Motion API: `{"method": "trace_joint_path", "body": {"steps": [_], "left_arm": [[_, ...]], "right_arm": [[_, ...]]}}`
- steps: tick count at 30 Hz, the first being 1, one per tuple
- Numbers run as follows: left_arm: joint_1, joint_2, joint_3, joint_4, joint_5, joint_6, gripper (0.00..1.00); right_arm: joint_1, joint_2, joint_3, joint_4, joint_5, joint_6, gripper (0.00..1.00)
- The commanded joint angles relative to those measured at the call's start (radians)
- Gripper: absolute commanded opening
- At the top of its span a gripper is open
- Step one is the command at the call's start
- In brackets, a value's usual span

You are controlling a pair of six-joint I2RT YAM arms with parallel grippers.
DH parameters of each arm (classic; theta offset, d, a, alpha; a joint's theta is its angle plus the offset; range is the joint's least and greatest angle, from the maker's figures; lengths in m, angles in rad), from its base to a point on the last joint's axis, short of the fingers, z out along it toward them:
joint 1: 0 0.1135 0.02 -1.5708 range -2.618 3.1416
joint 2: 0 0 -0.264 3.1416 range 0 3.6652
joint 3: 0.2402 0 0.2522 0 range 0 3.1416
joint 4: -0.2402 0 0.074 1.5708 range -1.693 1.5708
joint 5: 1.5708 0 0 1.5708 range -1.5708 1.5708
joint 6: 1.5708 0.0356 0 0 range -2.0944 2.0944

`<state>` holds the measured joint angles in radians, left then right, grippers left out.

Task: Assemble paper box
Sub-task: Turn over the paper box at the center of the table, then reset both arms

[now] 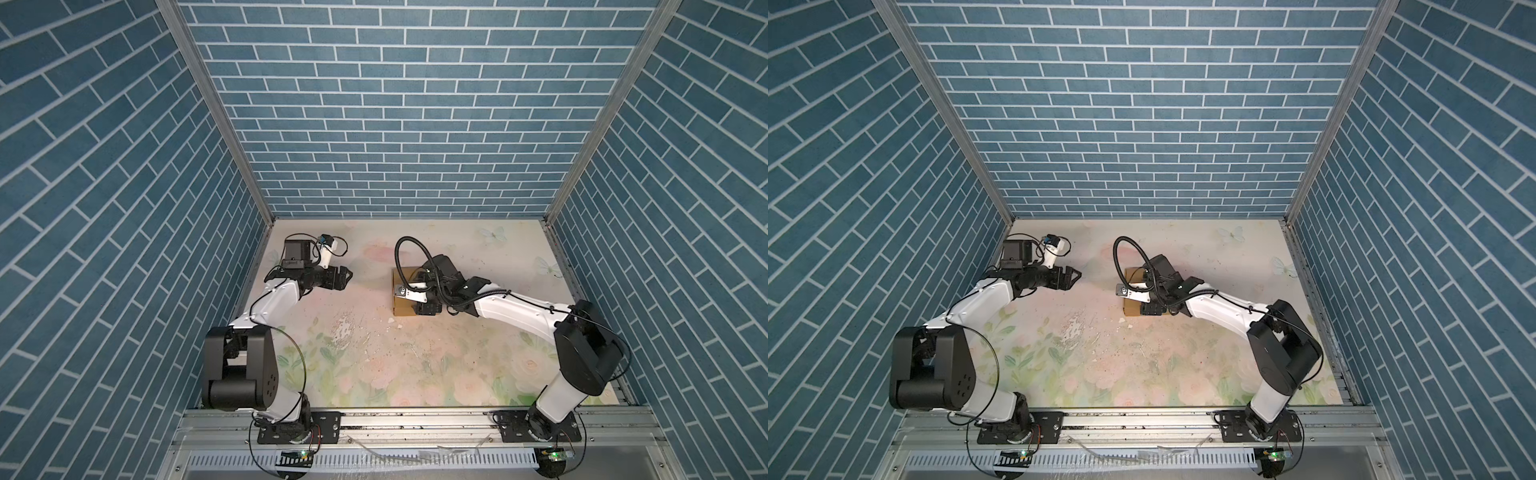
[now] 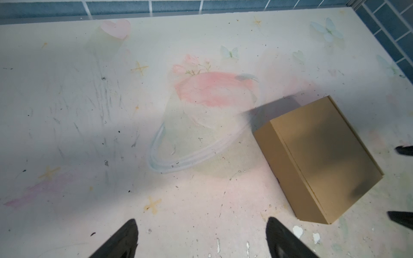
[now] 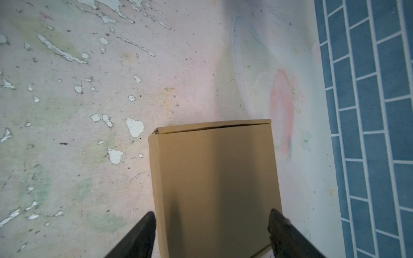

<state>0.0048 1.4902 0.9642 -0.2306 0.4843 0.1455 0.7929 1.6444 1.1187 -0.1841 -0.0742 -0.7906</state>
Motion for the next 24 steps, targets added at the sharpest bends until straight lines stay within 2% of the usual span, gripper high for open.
{"method": "trace_joint_path", "body": {"steps": [1,11,13,18,24], "left_arm": [[0.026,-0.043,-0.053,0.049,-0.022,0.035,0.97],[0.096,-0.126,-0.213,0.239,-0.132,0.025,1.00],[0.098,-0.132,-0.238,0.271,-0.141,0.018,1.00],[0.098,-0.127,-0.322,0.447,-0.151,-0.029,1.00],[0.098,-0.086,-0.389,0.631,-0.162,-0.030,1.00]], "right_arm": [[-0.056,-0.073,-0.024,0.020,-0.006,0.101,0.80],[-0.309,-0.227,-0.174,0.124,-0.041,0.319,0.85],[-0.354,-0.254,-0.231,0.165,-0.039,0.364,0.99],[-0.460,-0.310,-0.359,0.255,-0.019,0.459,0.99],[-0.564,-0.328,-0.472,0.342,0.077,0.533,0.99]]}}
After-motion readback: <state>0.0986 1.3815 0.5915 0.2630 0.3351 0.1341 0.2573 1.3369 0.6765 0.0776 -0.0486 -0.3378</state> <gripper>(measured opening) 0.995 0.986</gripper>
